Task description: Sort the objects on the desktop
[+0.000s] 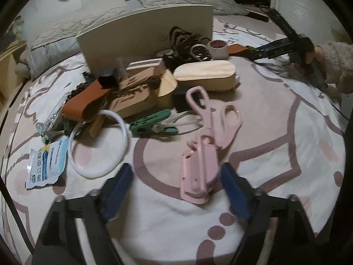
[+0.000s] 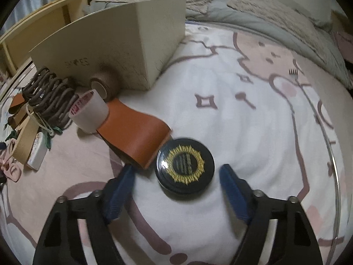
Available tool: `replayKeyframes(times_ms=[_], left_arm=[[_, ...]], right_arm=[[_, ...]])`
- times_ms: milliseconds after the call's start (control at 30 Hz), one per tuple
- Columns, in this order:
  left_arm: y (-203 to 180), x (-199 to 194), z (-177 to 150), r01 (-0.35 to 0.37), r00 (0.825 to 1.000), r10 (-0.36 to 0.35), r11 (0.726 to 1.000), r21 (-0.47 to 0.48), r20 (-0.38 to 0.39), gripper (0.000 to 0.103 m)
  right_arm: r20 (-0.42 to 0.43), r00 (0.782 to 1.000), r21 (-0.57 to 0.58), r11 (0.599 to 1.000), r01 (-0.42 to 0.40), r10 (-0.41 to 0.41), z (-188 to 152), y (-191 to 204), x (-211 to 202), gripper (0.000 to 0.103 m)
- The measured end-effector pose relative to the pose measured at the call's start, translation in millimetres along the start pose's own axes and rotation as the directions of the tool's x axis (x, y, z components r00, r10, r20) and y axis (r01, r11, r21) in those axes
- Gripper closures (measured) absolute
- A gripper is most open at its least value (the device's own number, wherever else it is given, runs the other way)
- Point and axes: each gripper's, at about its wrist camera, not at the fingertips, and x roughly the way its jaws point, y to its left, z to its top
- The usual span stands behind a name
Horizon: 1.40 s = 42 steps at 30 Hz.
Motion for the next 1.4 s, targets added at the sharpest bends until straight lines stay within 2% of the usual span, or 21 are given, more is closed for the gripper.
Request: replayKeyframes(times_ms=[33, 200, 367, 500, 633, 667, 733, 800, 900, 1067, 1233, 1367, 1400], left_arm=[[2, 1, -1, -0.007, 1.000, 0.007, 1.000, -0.010, -0.007, 0.008], [7, 4, -5, -0.006, 1.000, 0.005, 0.999, -0.045, -0.029, 0.001], [4, 4, -7, -0.029, 0.999, 0.028, 0.999, -0.033, -0.022, 0.001], [10, 4, -7, 0.014, 1.000, -0.015, 0.998, -0.057, -0.026, 0.001], [9, 2, -5, 0.013, 0.999, -0.014, 0.998, -0.055, -0.028, 0.005], [8, 2, -4, 0.010, 1.000, -0.012, 0.998, -0.055, -0.028, 0.008], [8, -1, -1, 0.006, 1.000, -0.007, 0.998, -0.060, -0.017, 0.028], [8, -2, 2, 0.016, 1.000, -0.017, 0.998, -0.064, -0.015, 0.037], [6, -2, 6, 0.035, 0.999, -0.036, 0.997, -0.067, -0.011, 0.044], [0, -6, 11, 0.061, 0.998, -0.061, 0.997, -0.039, 0.003, 0.047], [-7, -6, 16, 0.093, 0.996, -0.093, 0.996, -0.017, -0.008, 0.074], [-6, -7, 17, 0.114, 0.993, -0.114, 0.993, -0.022, -0.011, 0.079], [-6, -8, 16, 0.119, 0.993, -0.119, 0.993, -0.022, -0.010, 0.084]], right_arm=[[0.001, 1.000, -0.004, 1.000, 0.001, -0.001, 1, 1, 0, 0.031], [-0.011, 1.000, -0.024, 1.000, 0.004, -0.004, 2, 1, -1, 0.035], [-0.016, 1.000, -0.033, 0.999, 0.009, -0.009, 5, -6, -2, 0.051], [-0.016, 1.000, -0.030, 0.999, 0.011, -0.012, 6, -7, 0, 0.051], [0.002, 1.000, -0.045, 0.999, 0.025, -0.025, 2, -4, 1, 0.051], [0.007, 1.000, -0.048, 0.999, 0.026, -0.026, 0, -4, 2, 0.052], [0.014, 1.000, -0.047, 0.999, 0.022, -0.021, -1, -5, 2, 0.052], [0.019, 1.000, -0.046, 0.999, 0.018, -0.017, -3, -5, 1, 0.052], [0.019, 1.000, -0.041, 0.999, 0.015, -0.014, -3, -5, 2, 0.052], [0.023, 1.000, -0.036, 0.999, 0.017, -0.016, -5, -5, 3, 0.052], [0.022, 0.999, -0.033, 0.999, 0.031, -0.030, -6, -3, 3, 0.052], [0.025, 0.999, -0.030, 0.999, 0.030, -0.029, -6, -3, 2, 0.052], [0.025, 0.999, -0.032, 0.999, 0.032, -0.031, -6, -3, 2, 0.052]])
